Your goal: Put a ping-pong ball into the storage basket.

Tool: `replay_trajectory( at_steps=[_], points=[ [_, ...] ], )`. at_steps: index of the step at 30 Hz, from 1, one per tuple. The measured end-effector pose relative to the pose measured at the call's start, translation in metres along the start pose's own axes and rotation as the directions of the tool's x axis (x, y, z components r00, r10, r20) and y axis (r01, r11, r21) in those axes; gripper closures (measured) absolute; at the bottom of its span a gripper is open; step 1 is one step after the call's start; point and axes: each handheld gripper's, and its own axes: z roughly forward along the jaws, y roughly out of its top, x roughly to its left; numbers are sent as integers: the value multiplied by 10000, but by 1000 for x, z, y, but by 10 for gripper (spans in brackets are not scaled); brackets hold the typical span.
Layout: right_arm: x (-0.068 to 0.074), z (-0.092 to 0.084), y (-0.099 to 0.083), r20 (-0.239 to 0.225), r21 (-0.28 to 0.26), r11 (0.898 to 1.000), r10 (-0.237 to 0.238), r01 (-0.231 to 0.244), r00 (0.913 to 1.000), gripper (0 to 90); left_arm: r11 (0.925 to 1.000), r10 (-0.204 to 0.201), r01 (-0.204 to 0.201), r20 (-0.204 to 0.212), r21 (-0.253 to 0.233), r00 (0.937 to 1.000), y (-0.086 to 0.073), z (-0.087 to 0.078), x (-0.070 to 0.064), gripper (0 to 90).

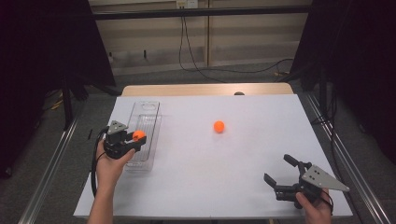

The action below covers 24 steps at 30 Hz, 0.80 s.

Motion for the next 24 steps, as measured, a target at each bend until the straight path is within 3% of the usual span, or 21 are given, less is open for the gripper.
replay_trajectory(
  at_steps=[24],
  points=[
    [0, 0, 0, 0, -2, 10000, -1, 1, 10000, 22, 9996, 92, -90, -59, 264, 9999, -3, 4, 0, 506]
  ],
)
